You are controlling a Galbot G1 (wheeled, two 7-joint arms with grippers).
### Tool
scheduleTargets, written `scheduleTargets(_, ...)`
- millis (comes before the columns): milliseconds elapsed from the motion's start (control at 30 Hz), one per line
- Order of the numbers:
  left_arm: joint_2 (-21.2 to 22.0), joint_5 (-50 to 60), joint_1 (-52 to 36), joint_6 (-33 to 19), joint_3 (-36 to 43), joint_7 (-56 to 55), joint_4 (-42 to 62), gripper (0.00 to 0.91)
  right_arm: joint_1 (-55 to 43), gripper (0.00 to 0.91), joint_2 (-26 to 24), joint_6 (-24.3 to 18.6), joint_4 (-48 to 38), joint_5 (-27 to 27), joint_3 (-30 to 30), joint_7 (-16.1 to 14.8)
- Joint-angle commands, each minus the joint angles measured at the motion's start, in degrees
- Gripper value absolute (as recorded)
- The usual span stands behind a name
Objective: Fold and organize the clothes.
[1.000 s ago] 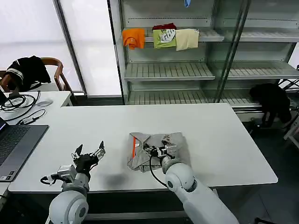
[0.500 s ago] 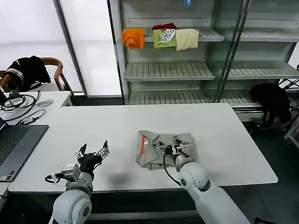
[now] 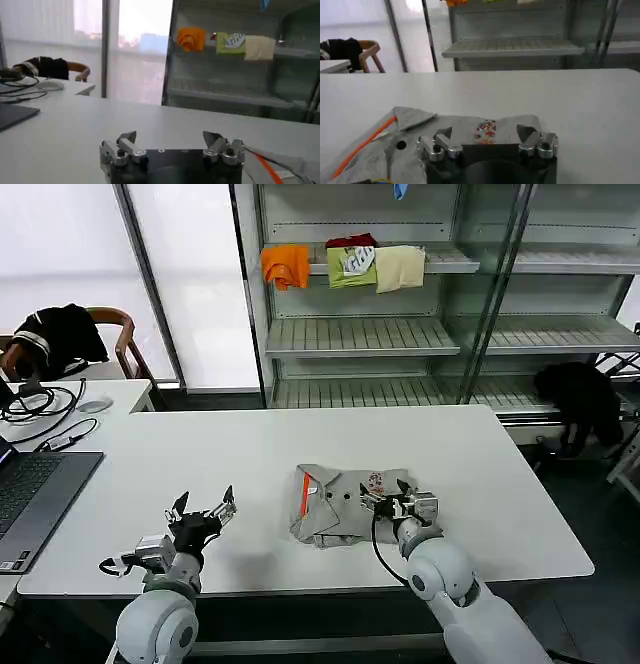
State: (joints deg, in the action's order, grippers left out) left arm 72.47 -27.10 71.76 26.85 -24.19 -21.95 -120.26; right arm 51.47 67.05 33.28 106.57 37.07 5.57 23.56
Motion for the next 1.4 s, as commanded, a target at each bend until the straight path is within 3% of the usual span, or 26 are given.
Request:
scheduleTargets(33,-0.1,0.0,-0.1,0.0,0.5,0.1,0.3,0.907,0.9,0.907,-0.1,0.0,-0.3,1.0,1.5,-0.7)
scheduleTargets(233,-0.5,-0.2,0.0,0.0,0.1,0.1,0.3,0.907,-0.9,0.907,1.3,0.2,-3.6,7.6,1.7,1.7)
scheduleTargets(700,-0.5,-0.3,0.6,0.1,0.1,0.1,-0.3,0.907,-1.3,0.907,1.8,0.1,-4.1,11.0,2.6,4.5)
scheduleTargets(900,0.1,2.1,1.0,-1.6,-1.4,0.2,-1.8,0.907,1.3,0.907,2.0,-0.2,5.3,0.8,5.9,2.0)
scheduleTargets(1033,1.4,3.8,2.1,-2.5,-1.5,0.5,-3.8,0.907,2.7,0.907,0.8,-0.6,9.4,-12.0,9.4,-0.3)
scheduleTargets(1133,2.1,5.6,2.7,-3.8,-1.7,0.9,-3.9,0.907,3.8,0.907,-1.6,-0.2,11.2,-11.6,11.8,-0.3)
scheduleTargets(1233,2.3,8.6,2.3,-0.9,-2.7,0.9,-4.1,0.907,6.1,0.907,-3.4,-0.2,11.2,-10.5,14.4,0.0)
scheduleTargets(1333,2.4,7.4,2.1,-6.2,-2.7,0.9,-2.8,0.907,8.8,0.907,-3.5,-0.3,11.7,-9.1,17.2,0.0)
scheduleTargets(1400,2.4,7.4,2.3,-6.4,-2.6,0.9,-2.8,0.907,10.1,0.907,-3.1,-0.5,12.0,-9.0,18.9,-0.1)
